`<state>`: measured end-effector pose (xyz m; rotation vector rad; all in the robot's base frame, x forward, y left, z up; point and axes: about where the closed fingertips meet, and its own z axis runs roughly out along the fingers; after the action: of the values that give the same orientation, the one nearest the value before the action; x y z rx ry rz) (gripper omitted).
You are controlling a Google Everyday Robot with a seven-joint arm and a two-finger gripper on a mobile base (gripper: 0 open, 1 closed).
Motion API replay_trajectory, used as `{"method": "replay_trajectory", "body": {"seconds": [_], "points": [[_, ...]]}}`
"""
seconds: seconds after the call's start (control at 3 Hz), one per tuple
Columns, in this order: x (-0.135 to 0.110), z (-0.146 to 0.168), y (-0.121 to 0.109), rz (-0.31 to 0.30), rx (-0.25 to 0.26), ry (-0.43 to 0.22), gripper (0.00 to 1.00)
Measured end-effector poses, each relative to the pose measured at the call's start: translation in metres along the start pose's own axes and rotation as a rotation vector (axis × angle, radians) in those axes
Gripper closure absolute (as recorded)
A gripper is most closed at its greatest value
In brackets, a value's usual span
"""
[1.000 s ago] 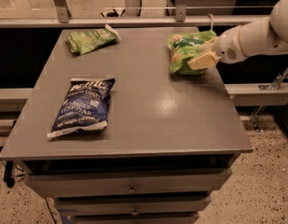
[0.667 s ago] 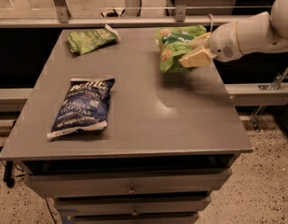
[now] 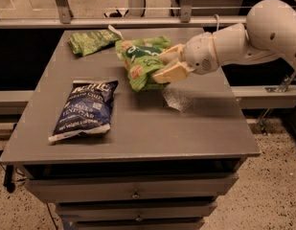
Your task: Move green rice chip bag near blue chip bag
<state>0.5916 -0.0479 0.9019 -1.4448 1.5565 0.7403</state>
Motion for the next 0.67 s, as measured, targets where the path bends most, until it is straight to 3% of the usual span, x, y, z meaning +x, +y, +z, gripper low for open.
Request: {"method": "replay_trajectory", "body": {"seconds": [0.67], "points": [[-0.022,0.038,0.051,-0.037,-0.161,-0.096,1.0]]}}
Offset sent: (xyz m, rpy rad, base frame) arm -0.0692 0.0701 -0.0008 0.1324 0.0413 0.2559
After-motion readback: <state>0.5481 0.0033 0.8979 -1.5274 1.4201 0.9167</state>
